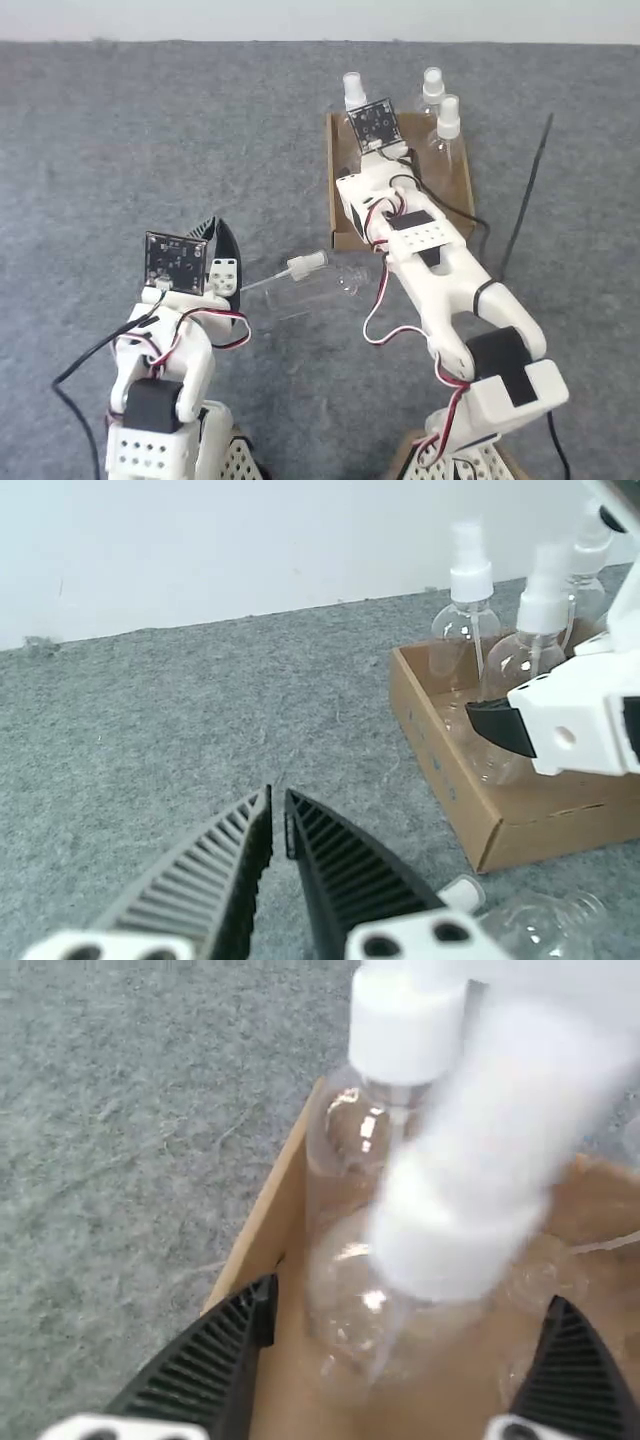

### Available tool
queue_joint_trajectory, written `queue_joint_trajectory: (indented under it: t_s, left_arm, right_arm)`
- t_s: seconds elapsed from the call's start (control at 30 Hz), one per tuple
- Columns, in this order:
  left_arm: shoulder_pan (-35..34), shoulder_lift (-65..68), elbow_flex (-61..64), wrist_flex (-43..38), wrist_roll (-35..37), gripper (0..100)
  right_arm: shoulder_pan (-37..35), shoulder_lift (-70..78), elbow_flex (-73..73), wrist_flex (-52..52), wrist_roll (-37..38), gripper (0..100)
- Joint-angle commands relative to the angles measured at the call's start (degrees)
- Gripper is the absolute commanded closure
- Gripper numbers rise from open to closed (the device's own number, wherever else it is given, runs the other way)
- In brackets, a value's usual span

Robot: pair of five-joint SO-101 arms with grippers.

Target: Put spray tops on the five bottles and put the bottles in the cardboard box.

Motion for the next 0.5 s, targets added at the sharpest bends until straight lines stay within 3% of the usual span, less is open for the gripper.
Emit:
queue_joint_trajectory:
  t_s: [0.0,0.23,0.47]
  left_arm:
    - [-0.18,0.62,-0.48,-1.58,0.62,99]
    - [-0.18,0.62,-0.4,-1.58,0.62,99]
    - [-0.18,0.62,-0.4,-1.58,0.62,99]
  right_arm:
    - [-0.4,-0.92,-0.79,0.04,0.79,65.7]
    - [0.04,-8.13,-0.88,1.45,0.79,65.8]
    - [-0.4,-23.87,-2.81,17.1,0.79,65.8]
